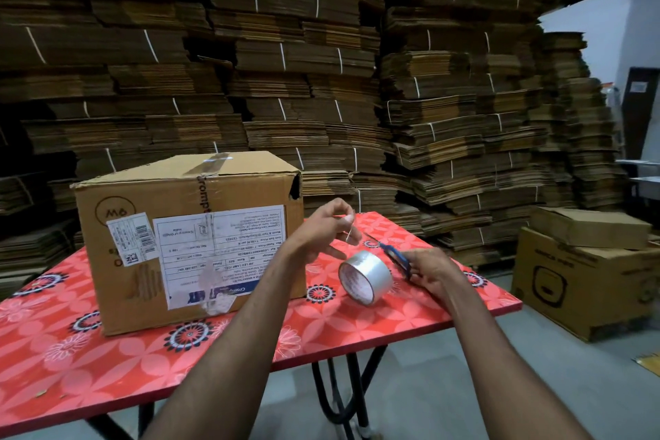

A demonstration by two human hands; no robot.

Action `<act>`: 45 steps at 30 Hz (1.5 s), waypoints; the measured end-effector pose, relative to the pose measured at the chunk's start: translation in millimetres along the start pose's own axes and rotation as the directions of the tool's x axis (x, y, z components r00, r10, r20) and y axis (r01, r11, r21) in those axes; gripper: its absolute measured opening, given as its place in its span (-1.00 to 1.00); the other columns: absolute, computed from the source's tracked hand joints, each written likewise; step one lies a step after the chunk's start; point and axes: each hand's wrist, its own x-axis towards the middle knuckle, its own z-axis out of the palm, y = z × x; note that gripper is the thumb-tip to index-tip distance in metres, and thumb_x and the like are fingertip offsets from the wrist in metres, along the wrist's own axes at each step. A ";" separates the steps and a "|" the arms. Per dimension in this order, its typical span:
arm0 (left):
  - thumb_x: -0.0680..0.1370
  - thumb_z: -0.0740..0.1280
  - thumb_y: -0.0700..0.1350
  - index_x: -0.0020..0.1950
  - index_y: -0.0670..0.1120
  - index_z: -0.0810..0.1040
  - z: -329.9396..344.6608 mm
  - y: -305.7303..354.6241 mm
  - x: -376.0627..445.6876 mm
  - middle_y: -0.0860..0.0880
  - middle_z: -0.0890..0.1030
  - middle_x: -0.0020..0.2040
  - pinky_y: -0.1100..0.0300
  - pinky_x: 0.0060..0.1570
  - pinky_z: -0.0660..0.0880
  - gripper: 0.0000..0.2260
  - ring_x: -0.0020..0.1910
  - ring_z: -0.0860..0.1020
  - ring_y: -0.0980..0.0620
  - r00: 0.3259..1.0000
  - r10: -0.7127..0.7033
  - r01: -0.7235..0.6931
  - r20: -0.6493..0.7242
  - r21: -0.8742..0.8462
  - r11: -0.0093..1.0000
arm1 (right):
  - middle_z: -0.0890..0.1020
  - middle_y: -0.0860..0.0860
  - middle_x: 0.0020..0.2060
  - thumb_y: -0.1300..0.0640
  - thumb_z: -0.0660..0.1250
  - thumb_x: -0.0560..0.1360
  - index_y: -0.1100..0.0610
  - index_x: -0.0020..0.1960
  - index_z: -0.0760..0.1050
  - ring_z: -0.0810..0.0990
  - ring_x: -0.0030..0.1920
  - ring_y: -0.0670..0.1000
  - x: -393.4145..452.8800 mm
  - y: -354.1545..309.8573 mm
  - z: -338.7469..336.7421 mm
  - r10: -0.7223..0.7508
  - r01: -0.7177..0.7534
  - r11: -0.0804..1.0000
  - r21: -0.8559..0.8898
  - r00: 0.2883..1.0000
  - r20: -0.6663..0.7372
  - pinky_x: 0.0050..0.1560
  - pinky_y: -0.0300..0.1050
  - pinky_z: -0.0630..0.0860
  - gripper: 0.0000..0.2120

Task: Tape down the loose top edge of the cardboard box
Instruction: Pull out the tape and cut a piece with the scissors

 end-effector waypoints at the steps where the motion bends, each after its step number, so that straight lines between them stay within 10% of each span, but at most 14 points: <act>1: 0.69 0.20 -0.12 0.05 -0.05 0.43 0.2 -0.1 2.4 -0.15 0.63 -0.04 0.02 -0.24 0.59 -0.94 -0.09 0.64 -0.04 1.000 0.002 -0.002 0.001 0.006 1.000 | 0.61 0.08 -0.50 0.34 0.39 0.51 0.25 -0.24 0.62 0.52 -0.61 -0.09 -5.3 -1.8 -2.2 0.038 -0.048 0.987 0.154 0.997 0.069 -0.64 -0.29 0.38 -0.85; 11: 0.69 0.20 -0.15 0.05 -0.06 0.43 -9.0 10.3 15.1 -0.18 0.47 0.11 -0.22 -0.12 0.61 -0.95 0.04 0.58 -0.12 0.990 -0.022 0.020 0.139 0.017 1.000 | 0.70 0.20 -0.10 0.39 0.41 0.42 0.30 0.33 0.52 0.70 -0.22 0.07 -15.7 -8.6 -49.4 -0.173 0.058 0.908 0.415 0.953 0.248 -0.17 -0.13 0.69 -0.53; 17: 0.69 0.21 -0.13 0.05 -0.04 0.45 -22.1 9.4 22.1 -0.19 0.47 0.17 -0.28 -0.08 0.62 -0.94 0.09 0.60 -0.17 0.991 -0.026 0.020 0.132 0.051 0.999 | 0.64 0.33 0.17 0.39 0.35 0.53 0.31 0.33 0.56 0.61 0.00 0.06 -29.2 -23.2 -73.1 -0.122 0.125 0.992 0.014 0.929 0.350 -0.04 -0.18 0.57 -0.63; 23: 0.70 0.17 -0.16 0.02 -0.01 0.47 -25.2 10.0 18.8 -0.18 0.46 0.15 -0.15 -0.18 0.64 -0.88 0.05 0.59 -0.14 0.989 -0.026 0.005 0.145 0.144 0.990 | 0.58 0.21 -0.06 0.41 0.33 0.57 0.06 0.26 0.62 0.59 0.01 0.05 -39.5 -27.5 -86.4 -0.118 0.283 0.900 -0.331 0.891 0.438 0.00 -0.21 0.53 -0.62; 27: 0.70 0.17 -0.15 0.11 -0.07 0.42 -26.9 8.7 14.9 -0.17 0.46 0.15 -0.10 -0.19 0.64 -0.95 0.00 0.61 -0.08 0.989 -0.020 0.002 0.146 0.124 0.992 | 0.56 0.28 0.29 0.33 0.40 0.55 -0.05 0.32 0.62 0.58 0.29 0.22 -40.0 -29.5 -99.2 -0.111 0.327 0.864 -0.384 0.866 0.488 0.33 0.09 0.51 -0.58; 35: 0.70 0.17 -0.13 0.13 -0.08 0.40 -24.8 6.4 14.8 -0.13 0.47 0.16 -0.15 -0.13 0.63 -0.94 0.03 0.61 -0.09 0.990 -0.010 -0.003 0.143 0.090 0.996 | 0.52 0.00 0.17 0.33 0.39 0.57 -0.07 0.44 0.49 0.54 0.15 -0.09 -53.3 -43.4 -90.7 -0.076 0.371 0.780 -0.504 0.855 0.512 -0.01 -0.29 0.57 -0.48; 40: 0.70 0.17 -0.13 0.12 -0.07 0.40 -26.0 5.9 13.1 -0.16 0.47 0.18 -0.15 -0.13 0.63 -0.95 0.03 0.62 -0.09 0.984 0.002 -0.016 0.180 0.076 0.997 | 0.47 0.06 0.40 0.34 0.34 0.57 -0.09 0.49 0.44 0.48 0.35 -0.03 -52.0 -47.6 -92.2 -0.059 0.396 0.733 -0.553 0.847 0.528 0.30 0.09 0.51 -0.42; 45: 0.69 0.18 -0.17 0.15 -0.08 0.41 -28.5 2.7 12.8 -0.15 0.46 0.22 -0.29 -0.03 0.58 -0.94 0.16 0.54 -0.11 0.985 0.013 -0.026 0.172 0.074 0.997 | 0.50 -0.02 0.38 0.23 0.42 0.48 -0.14 0.37 0.52 0.50 0.36 -0.04 -46.6 -57.4 -96.0 -0.051 0.421 0.748 -0.513 0.807 0.588 0.36 0.00 0.51 -0.49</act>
